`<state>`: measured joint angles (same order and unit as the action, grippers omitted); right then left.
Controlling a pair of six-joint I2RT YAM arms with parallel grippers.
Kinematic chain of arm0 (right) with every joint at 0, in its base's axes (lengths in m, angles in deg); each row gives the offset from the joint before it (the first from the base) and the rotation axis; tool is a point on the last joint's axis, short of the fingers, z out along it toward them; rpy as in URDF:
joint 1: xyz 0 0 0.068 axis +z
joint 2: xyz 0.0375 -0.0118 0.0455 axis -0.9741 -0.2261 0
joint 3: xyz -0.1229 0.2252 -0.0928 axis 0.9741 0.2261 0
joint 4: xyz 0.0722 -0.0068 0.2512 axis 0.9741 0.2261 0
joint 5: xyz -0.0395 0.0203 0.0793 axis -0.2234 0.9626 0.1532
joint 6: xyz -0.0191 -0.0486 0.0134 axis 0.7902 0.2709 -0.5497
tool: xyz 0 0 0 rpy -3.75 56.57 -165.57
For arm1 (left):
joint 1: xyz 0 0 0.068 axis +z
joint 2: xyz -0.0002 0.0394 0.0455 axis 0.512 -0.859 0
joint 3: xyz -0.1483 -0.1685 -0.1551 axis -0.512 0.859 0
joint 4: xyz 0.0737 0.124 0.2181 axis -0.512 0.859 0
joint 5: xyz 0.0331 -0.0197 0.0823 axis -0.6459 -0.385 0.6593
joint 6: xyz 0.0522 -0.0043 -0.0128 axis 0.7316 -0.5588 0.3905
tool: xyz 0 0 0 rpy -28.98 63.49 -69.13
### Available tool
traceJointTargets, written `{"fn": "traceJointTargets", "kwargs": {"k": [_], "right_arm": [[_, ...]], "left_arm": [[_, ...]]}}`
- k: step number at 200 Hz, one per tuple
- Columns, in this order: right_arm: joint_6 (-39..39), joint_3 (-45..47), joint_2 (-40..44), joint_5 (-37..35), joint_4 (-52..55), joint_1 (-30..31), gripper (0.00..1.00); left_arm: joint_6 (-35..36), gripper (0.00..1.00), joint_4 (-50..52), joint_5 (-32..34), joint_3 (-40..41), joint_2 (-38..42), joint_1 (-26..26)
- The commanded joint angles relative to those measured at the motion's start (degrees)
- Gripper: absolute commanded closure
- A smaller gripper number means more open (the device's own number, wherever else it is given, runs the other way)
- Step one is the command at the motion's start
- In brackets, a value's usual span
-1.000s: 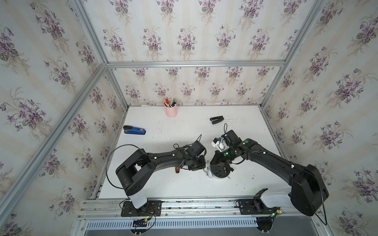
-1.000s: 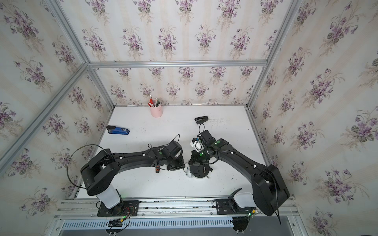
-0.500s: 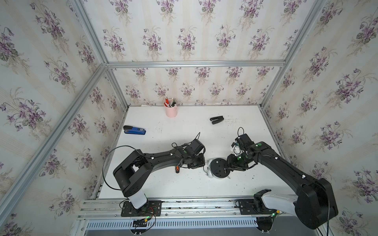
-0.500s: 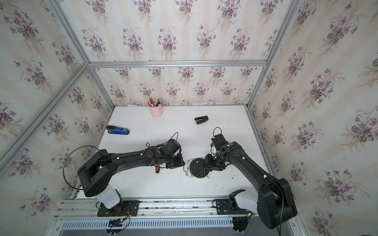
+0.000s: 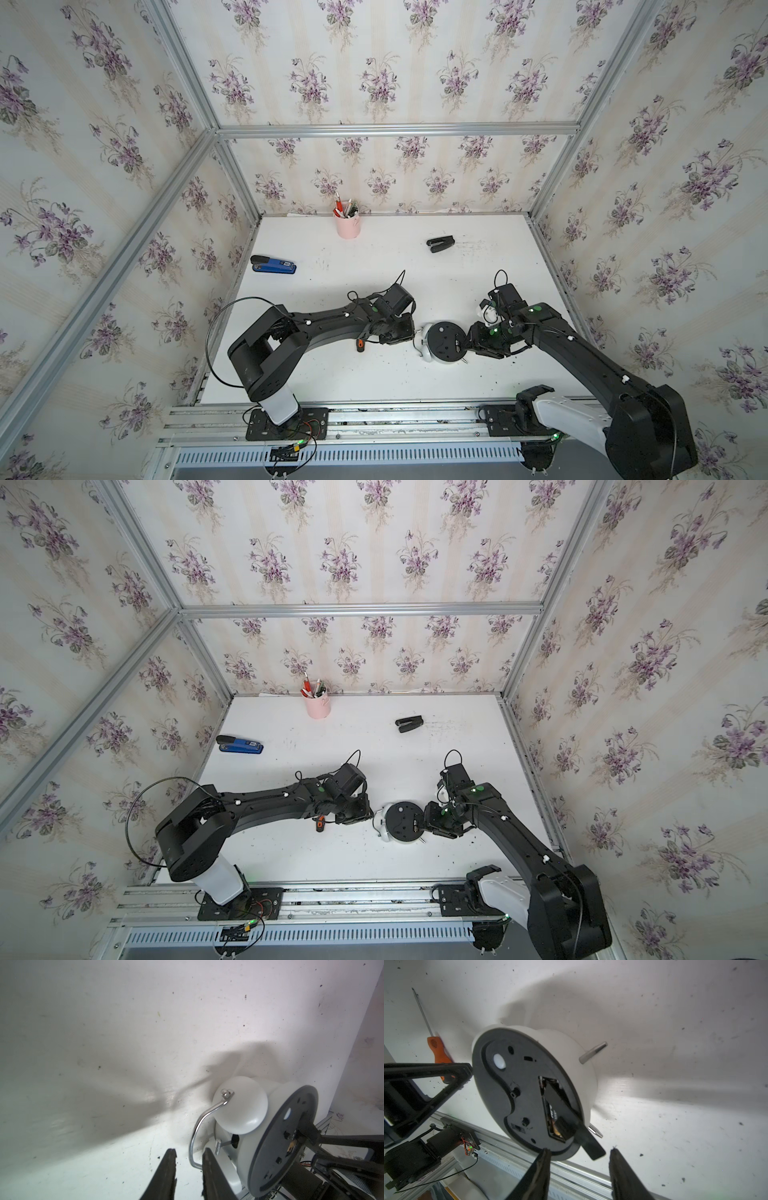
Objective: Remove the battery from the alarm
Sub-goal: Remove the cover from the alarm.
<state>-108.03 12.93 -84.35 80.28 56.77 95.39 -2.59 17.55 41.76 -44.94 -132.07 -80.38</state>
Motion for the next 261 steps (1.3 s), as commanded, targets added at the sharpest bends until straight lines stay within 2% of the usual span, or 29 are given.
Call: {"fn": "traceJointTargets", "kwargs": {"k": [1, 55, 114, 146, 162, 177, 201, 222, 230, 261], "right_arm": [[-2.14, 0.84, 0.13, 1.95, -4.65, -0.26, 0.53], [-3.42, 2.34, 0.42, 1.50, -8.30, -0.79, 0.63], [-3.48, 1.32, 2.58, 2.37, -7.67, -1.57, 0.89], [-2.71, -2.37, 2.72, 2.49, -5.59, -2.04, 1.00], [-2.08, -7.09, 1.84, 0.20, -2.77, -2.20, 1.00], [-0.83, -13.75, -0.62, -5.90, 2.25, -2.20, 1.00], [2.51, -25.81, -10.53, -25.57, 13.14, -2.19, 1.00], [4.21, -31.49, -21.20, -42.27, 18.49, -2.05, 1.00], [4.49, -32.21, -24.52, -43.61, 17.82, -2.09, 1.00], [2.76, -39.13, -38.99, -54.24, 19.24, 6.84, 1.00]], "left_arm": [[0.62, 0.73, -0.09, -0.01, -0.14, 0.11, -0.01], [1.09, 0.73, 0.24, -0.01, 0.07, 0.51, 0.01], [1.28, 0.73, 0.68, 0.13, 0.01, 0.64, 0.01], [1.61, 0.73, 1.14, 0.25, -0.08, 0.82, 0.06], [1.63, 0.72, 0.84, 0.06, 0.17, 1.13, 0.26], [1.88, 0.72, 0.57, -0.52, 0.33, 1.08, 0.75], [3.54, 0.72, 1.44, -1.23, -0.28, 1.02, 2.22], [5.03, 0.72, 2.35, -2.37, -1.60, 0.64, 3.50], [5.16, 0.72, 2.36, -2.77, -1.81, 0.84, 3.81], [5.77, 0.71, 3.97, -3.29, -2.20, 3.23, 4.00]]}}
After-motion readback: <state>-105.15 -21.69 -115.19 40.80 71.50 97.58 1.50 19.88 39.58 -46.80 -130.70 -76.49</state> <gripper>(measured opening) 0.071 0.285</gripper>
